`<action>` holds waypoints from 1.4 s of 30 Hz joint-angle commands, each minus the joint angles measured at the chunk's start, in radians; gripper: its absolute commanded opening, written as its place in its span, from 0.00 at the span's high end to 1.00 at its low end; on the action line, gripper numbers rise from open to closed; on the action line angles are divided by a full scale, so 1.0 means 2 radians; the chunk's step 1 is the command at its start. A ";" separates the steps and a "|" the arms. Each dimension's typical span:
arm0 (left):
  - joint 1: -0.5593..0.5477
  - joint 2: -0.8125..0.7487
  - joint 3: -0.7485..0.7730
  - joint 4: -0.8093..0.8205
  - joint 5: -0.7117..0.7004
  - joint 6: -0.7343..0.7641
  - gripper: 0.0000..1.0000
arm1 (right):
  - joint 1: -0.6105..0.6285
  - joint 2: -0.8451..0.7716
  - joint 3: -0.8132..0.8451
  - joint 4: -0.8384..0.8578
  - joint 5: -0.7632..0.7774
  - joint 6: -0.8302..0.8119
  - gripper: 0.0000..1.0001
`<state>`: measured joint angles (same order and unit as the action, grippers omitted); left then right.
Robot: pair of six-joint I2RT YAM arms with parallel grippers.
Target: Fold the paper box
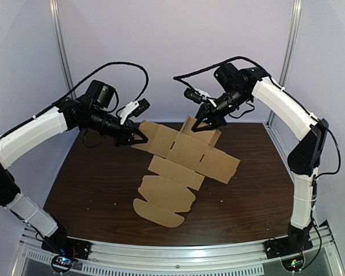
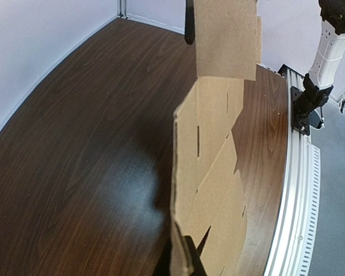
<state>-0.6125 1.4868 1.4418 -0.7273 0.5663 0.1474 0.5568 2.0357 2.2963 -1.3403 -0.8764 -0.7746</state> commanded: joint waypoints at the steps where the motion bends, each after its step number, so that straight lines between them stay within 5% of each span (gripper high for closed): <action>1: -0.002 -0.015 -0.005 0.038 -0.018 -0.005 1.00 | 0.002 0.012 0.015 -0.175 0.001 -0.006 0.76; 9: -0.002 -0.013 -0.004 0.037 -0.033 -0.002 1.00 | 0.002 0.011 0.019 -0.179 0.011 -0.004 0.83; 15: -0.002 -0.013 -0.005 0.035 -0.056 0.001 0.99 | 0.002 0.011 0.019 -0.184 0.015 -0.002 1.00; 20: -0.002 -0.043 -0.066 0.103 -0.116 -0.061 0.58 | -0.011 0.010 0.023 -0.165 0.002 0.031 1.00; 27: -0.002 -0.123 -0.258 0.363 -0.155 -0.209 0.35 | -0.044 0.007 0.015 -0.124 -0.052 0.099 1.00; 42: -0.012 -0.016 -0.235 0.441 -0.085 -0.221 0.35 | -0.046 0.012 0.004 -0.076 -0.072 0.169 1.00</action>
<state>-0.6247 1.3968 0.9127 0.0788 0.3256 -0.2928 0.4644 2.0480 2.3142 -1.3430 -0.9951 -0.4831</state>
